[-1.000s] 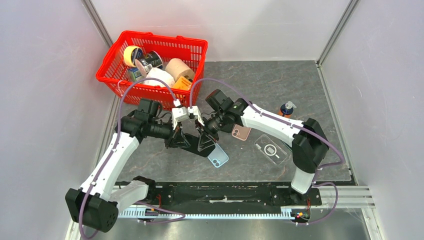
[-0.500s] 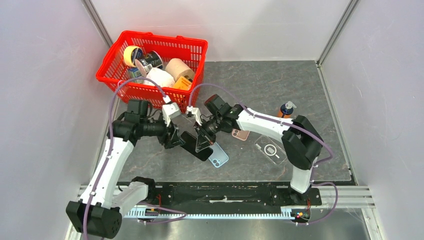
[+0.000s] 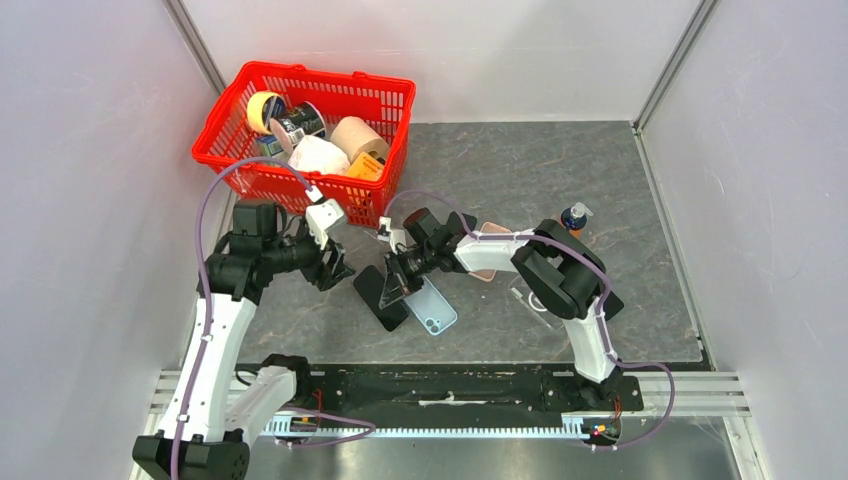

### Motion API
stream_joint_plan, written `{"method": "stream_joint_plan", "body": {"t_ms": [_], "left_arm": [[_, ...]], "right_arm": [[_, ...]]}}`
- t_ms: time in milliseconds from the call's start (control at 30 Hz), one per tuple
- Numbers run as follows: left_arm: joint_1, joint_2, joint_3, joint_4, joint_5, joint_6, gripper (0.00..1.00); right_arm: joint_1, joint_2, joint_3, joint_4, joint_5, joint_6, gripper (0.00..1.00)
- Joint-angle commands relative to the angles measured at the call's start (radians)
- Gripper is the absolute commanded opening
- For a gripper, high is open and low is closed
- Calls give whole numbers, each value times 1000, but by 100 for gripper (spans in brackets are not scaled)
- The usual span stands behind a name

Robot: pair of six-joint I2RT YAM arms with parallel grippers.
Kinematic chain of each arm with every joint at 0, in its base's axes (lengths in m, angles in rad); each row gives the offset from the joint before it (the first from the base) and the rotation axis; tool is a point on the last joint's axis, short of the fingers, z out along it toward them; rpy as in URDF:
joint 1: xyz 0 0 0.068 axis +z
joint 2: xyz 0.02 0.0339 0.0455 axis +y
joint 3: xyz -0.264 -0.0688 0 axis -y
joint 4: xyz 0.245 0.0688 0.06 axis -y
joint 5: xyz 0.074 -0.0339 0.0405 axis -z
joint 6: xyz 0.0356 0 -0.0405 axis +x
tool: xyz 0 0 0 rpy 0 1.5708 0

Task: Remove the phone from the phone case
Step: Place the phone at the center of the board.

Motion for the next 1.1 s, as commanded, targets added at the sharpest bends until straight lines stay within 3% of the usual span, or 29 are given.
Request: {"method": "stream_joint_plan", "body": {"t_ms": [0, 233, 667, 1067], "left_arm": [[5, -7, 1, 31, -12, -1, 73], [5, -11, -16, 31, -11, -7, 73], [5, -50, -24, 11, -18, -9, 73], [5, -73, -15, -18, -25, -2, 73]], "right_arm": [[12, 10, 40, 92, 6, 93, 0], [43, 21, 44, 93, 32, 126, 11], [67, 40, 58, 28, 99, 93, 22], [78, 6, 75, -54, 159, 22, 56]]}}
